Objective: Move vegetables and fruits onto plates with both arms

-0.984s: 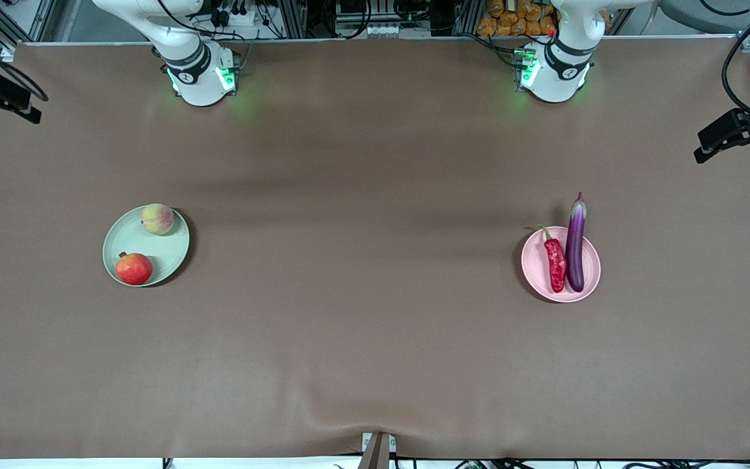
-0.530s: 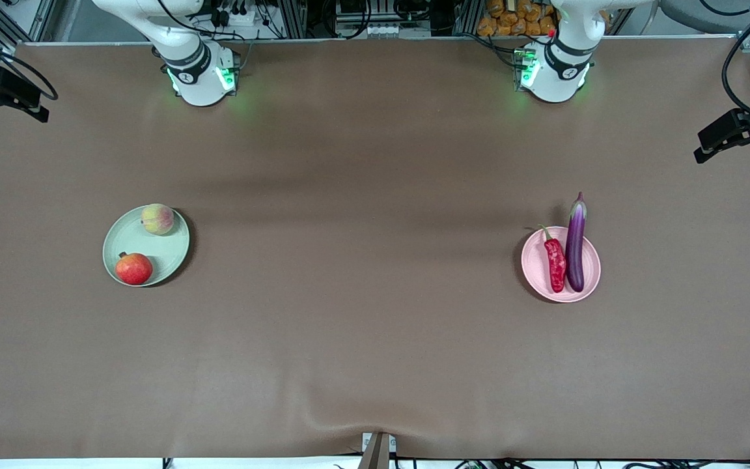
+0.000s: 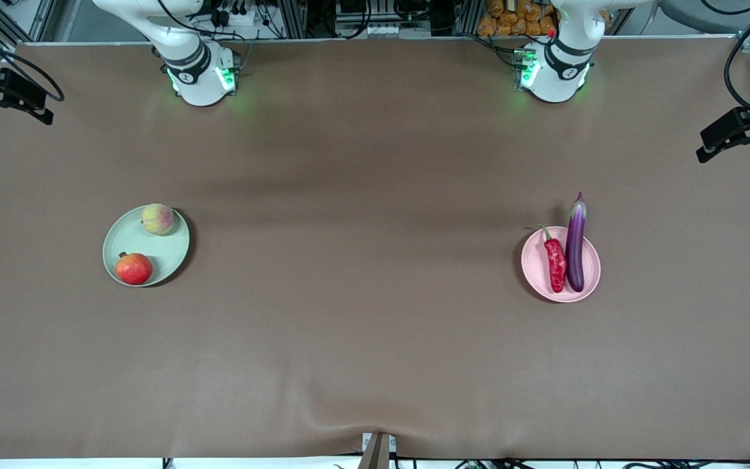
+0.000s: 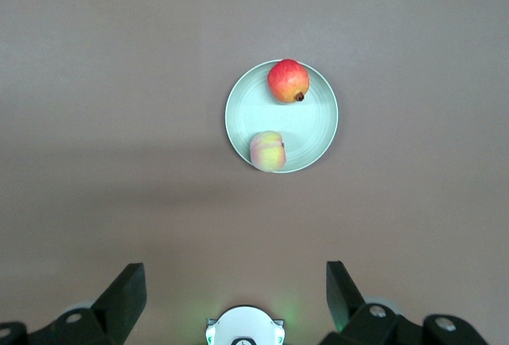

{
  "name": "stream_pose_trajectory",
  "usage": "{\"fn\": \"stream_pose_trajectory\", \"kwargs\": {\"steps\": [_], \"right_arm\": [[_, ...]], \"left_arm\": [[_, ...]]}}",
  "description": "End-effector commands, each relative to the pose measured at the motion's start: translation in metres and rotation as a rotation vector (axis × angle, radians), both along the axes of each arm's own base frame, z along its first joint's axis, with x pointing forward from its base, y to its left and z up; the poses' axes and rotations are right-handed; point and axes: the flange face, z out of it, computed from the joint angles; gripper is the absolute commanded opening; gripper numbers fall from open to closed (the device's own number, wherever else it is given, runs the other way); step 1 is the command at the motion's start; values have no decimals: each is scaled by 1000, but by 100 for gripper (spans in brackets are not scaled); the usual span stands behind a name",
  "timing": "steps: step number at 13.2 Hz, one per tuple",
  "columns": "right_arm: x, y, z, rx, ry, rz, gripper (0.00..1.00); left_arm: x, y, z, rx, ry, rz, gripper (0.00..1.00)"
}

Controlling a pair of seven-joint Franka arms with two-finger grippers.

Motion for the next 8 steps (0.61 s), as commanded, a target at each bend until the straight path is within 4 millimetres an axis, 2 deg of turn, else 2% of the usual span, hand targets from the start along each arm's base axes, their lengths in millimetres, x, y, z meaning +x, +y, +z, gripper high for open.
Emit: {"fn": "stream_pose_trajectory", "kwargs": {"steps": [1,2,8], "right_arm": [[-4,-1,-2,-9,-9,-15,100],[-4,0,0,-9,-16,-15,100],[-3,0,0,-7,-19,-13,100]], "left_arm": [[-5,-10,8,-15,0,-31,100],[-7,-17,7,-16,11,-43,100],[-10,-21,9,-16,18,-52,100]]}}
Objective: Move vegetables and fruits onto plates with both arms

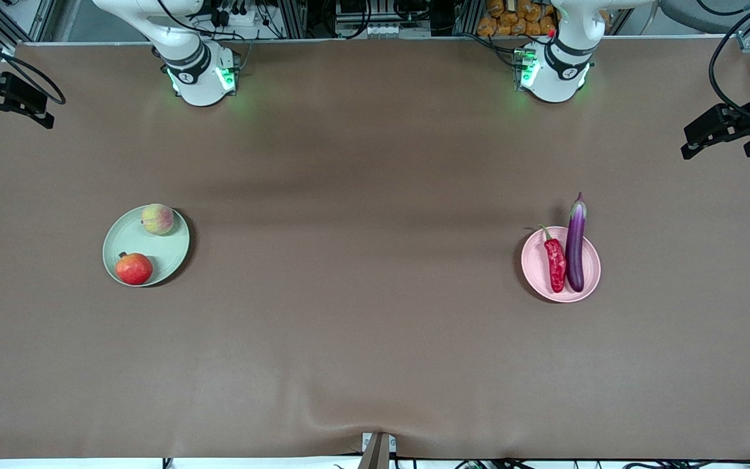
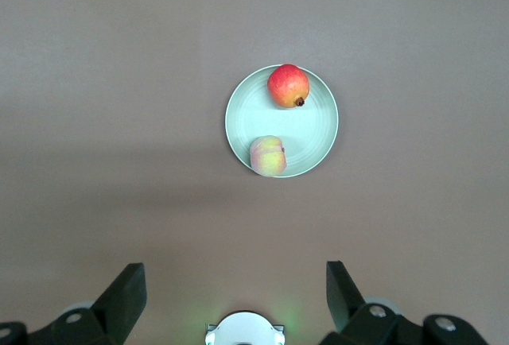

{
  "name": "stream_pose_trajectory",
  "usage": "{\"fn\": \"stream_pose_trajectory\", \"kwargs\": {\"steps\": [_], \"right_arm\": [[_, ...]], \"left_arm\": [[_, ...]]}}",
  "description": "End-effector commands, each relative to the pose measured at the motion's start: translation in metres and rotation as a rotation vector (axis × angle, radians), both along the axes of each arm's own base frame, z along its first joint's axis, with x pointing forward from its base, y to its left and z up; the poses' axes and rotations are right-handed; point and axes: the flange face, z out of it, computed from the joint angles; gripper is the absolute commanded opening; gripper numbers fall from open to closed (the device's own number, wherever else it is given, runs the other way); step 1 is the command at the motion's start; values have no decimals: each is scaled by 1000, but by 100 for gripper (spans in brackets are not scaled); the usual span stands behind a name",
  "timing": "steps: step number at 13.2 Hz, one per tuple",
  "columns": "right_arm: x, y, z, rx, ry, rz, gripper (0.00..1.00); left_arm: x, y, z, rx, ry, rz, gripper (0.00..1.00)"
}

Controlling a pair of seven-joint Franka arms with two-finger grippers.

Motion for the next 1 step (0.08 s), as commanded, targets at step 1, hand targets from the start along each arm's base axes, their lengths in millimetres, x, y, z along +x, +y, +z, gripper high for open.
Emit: {"fn": "stream_pose_trajectory", "kwargs": {"steps": [1], "right_arm": [[-4,0,3,-7,-13,-14,100]], "left_arm": [[-7,-2,9,-20,4,-18,100]]}}
